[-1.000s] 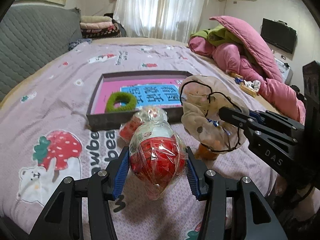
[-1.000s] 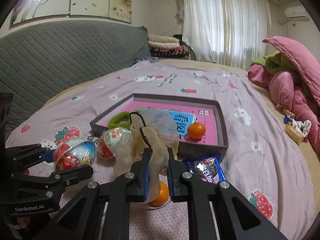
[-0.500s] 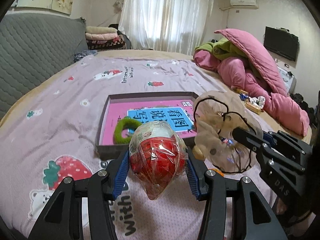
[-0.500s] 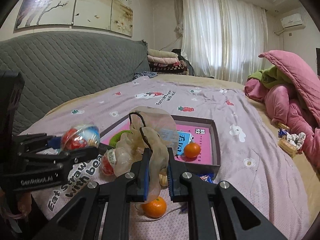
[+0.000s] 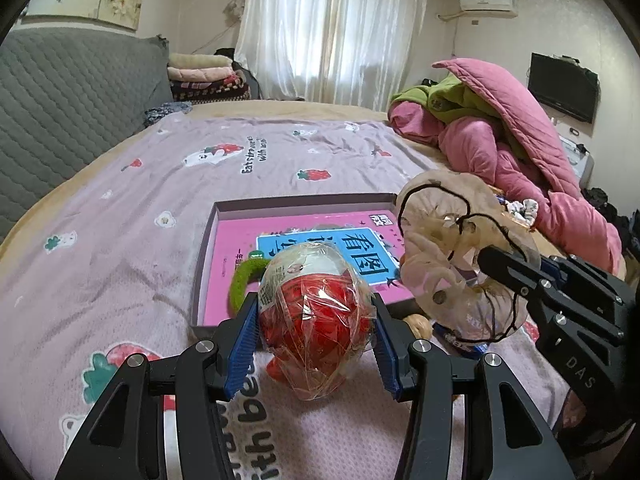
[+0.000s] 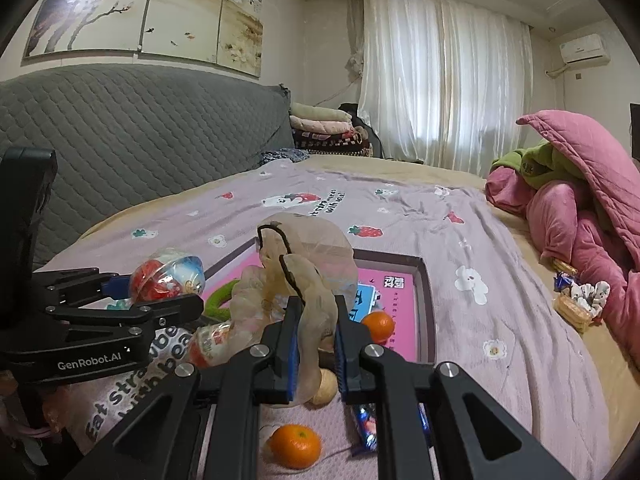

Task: Organize objects
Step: 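Carry the red egg with the left tool over the tray while the right tool carries the mesh pouch there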

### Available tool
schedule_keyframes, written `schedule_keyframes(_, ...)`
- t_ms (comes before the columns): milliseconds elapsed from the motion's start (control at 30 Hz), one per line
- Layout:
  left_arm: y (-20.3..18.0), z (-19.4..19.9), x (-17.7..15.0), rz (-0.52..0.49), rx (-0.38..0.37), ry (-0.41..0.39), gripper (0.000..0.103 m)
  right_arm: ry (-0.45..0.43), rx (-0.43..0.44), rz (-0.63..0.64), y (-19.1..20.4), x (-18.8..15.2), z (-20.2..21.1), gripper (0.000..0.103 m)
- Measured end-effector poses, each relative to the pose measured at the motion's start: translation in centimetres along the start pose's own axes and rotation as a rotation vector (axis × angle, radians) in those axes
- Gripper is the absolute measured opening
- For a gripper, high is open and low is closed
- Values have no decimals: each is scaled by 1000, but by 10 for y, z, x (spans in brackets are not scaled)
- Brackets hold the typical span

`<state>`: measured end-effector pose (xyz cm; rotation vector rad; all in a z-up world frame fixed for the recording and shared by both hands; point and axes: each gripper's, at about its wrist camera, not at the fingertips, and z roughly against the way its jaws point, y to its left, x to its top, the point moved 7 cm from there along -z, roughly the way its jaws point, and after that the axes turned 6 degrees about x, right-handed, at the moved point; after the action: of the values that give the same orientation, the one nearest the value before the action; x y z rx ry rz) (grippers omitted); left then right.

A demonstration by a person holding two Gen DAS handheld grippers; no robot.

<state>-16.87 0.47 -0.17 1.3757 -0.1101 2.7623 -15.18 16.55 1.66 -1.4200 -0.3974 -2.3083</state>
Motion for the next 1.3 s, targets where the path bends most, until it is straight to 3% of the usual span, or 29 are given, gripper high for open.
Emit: schedule_keyframes(1300, 34, -74, 65, 46, -4, -36, 54, -37, -47, 8, -53, 50, -61, 15)
